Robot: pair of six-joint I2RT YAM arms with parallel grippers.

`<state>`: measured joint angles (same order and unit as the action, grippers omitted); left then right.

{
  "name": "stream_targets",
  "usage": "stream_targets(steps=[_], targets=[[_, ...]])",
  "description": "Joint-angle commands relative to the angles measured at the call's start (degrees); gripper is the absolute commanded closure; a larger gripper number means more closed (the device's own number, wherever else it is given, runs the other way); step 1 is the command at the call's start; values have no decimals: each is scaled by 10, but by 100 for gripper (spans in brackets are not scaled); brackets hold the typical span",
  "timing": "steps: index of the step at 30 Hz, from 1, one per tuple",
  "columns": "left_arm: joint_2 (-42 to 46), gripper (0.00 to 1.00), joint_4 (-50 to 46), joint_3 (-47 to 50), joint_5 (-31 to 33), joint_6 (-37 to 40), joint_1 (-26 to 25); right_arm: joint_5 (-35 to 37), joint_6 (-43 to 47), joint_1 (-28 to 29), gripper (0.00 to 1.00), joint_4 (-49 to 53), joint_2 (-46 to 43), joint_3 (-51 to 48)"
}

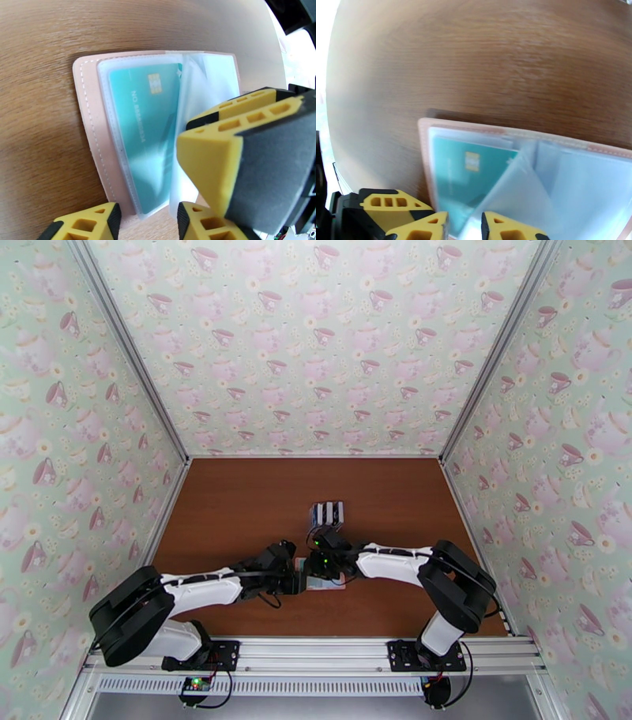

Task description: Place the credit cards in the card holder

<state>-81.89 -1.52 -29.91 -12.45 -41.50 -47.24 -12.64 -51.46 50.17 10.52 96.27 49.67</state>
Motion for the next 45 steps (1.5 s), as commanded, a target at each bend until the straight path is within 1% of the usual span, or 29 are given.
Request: stream_targets(steps=[1, 8, 11, 14, 16, 20, 23, 29, 34, 41, 45], targets=[[-30, 57, -45, 2, 21, 7, -3, -15, 2, 3, 71, 6, -25, 16], [-36, 58, -44, 7, 23, 1, -2, 6, 22, -27, 68, 61, -115, 10], [-35, 59, -44, 6, 23, 1, -1, 9, 30, -41, 67, 79, -140, 2], [-37, 63, -45, 2, 24, 1, -1, 16, 34, -51, 67, 88, -153, -12], [-40, 68, -48, -2, 25, 3, -1, 32, 37, -59, 67, 101, -160, -29], [-40, 69, -46, -2, 24, 3, -1, 51, 54, -64, 67, 121, -143, -41], [-45, 67, -51, -4, 26, 3, 0, 51, 62, -64, 67, 116, -125, -32], [-51, 64, -68, -12, 35, 7, 4, 73, 87, -63, 67, 126, -71, 11], [-49, 61, -89, -16, 43, 16, 9, 104, 114, -67, 67, 158, -32, 54], [-44, 56, -99, -16, 44, 27, 20, 142, 138, -67, 67, 194, -10, 90], [-47, 55, -98, -16, 38, 33, 27, 150, 145, -68, 66, 203, -2, 96]])
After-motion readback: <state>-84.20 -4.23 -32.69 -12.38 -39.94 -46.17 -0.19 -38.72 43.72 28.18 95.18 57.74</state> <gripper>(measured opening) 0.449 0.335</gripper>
